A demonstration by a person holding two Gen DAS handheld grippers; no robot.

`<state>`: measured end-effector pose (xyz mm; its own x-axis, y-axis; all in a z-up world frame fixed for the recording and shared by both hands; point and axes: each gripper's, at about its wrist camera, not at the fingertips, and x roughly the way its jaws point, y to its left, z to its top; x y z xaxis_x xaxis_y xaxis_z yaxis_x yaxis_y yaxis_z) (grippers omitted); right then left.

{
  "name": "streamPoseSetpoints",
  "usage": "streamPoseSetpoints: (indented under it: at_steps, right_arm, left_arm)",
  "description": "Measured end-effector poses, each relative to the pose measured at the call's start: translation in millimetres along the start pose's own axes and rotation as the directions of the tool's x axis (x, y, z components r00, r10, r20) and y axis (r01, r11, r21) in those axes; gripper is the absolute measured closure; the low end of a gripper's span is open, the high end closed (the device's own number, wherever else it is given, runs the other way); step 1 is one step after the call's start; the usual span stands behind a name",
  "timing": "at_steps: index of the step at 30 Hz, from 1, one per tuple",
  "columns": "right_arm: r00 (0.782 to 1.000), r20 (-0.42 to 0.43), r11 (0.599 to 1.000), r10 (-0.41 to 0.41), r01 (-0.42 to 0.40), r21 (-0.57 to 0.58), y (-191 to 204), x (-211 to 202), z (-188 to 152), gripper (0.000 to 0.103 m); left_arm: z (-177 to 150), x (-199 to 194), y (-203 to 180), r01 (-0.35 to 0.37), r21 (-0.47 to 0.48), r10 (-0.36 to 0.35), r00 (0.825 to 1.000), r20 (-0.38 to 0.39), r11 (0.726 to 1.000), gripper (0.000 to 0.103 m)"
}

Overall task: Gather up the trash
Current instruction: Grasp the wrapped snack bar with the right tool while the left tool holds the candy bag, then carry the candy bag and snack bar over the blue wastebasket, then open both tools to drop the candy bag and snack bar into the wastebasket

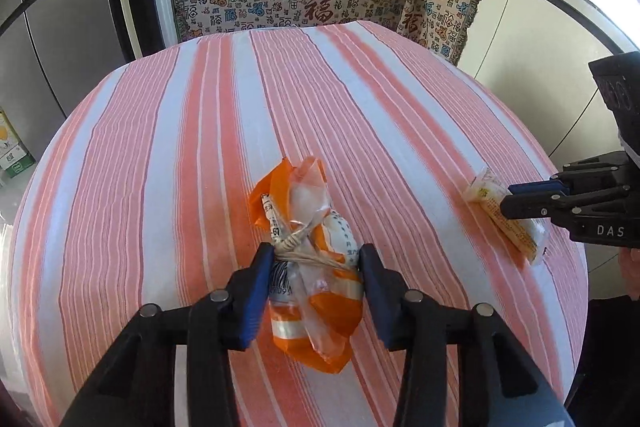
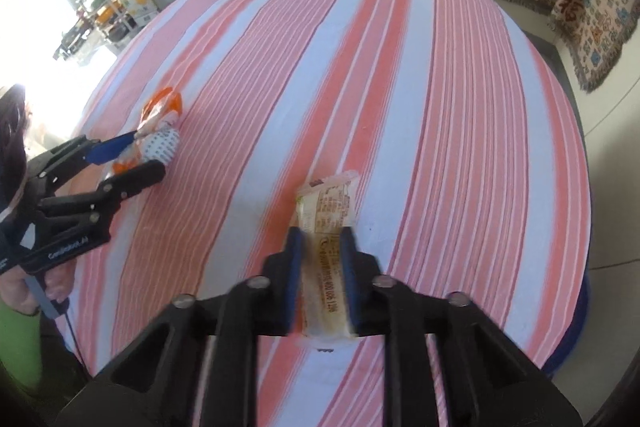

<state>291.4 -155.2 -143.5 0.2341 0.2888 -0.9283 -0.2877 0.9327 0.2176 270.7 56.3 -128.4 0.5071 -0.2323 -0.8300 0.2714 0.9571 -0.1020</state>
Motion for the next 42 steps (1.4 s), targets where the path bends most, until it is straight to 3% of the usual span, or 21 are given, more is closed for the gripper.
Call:
streamPoseSetpoints:
  at_steps: [6,13,21,26,32,38,39,41,42]
  right_arm:
    - [0.996,0.075,0.999,0.038,-0.039,0.020,-16.7,-36.7,-23.6,0.093]
    - [0.977,0.192,0.976,0.090,-0.124,0.178,-82.1,-85.3,-54.6,0.093]
    - [0.966,0.250,0.937,-0.066,-0.026,0.347,-191.3,-143.0,-106.2,0.093]
    - [0.963,0.219,0.879,-0.159,0.037,0.476,-267.3,-146.0,-146.4,0.093]
    - [0.963,0.170,0.786,-0.210,0.063,0.615,-331.8,-122.6,-190.2,0.093]
    - [0.970,0.142,0.697,-0.196,0.035,0.716,-383.7,-85.0,-218.8,0.091]
    - [0.972,0.142,0.683,-0.187,0.025,0.730,-390.2,-78.5,-222.7,0.087]
    - [0.972,0.154,0.651,-0.178,-0.001,0.759,-404.6,-66.3,-231.6,0.080]
    - [0.970,0.159,0.632,-0.181,-0.009,0.775,-411.3,-61.3,-236.7,0.064]
  left_arm:
    - [-1.7,-13.6,-28.6,0.061,-0.002,-0.061,0.997,0.045,0.998,0.059]
    - [11.8,-27.7,-120.8,0.176,0.104,-0.184,0.980,0.070,0.979,0.059]
    - [38.5,-12.8,-251.0,0.335,0.228,-0.351,0.936,0.031,0.914,0.059]
    - [45.8,20.0,-333.3,0.404,0.281,-0.410,0.911,-0.040,0.870,0.059]
    - [43.9,75.2,-411.7,0.456,0.301,-0.435,0.890,-0.139,0.837,0.059]
    - [42.6,137.8,-462.7,0.451,0.316,-0.400,0.891,-0.213,0.835,0.057]
    - [41.2,147.8,-467.8,0.446,0.322,-0.391,0.893,-0.223,0.835,0.055]
    - [38.9,170.8,-479.9,0.424,0.331,-0.356,0.901,-0.247,0.843,0.040]
    - [38.6,178.8,-481.6,0.415,0.329,-0.345,0.904,-0.252,0.848,0.040]
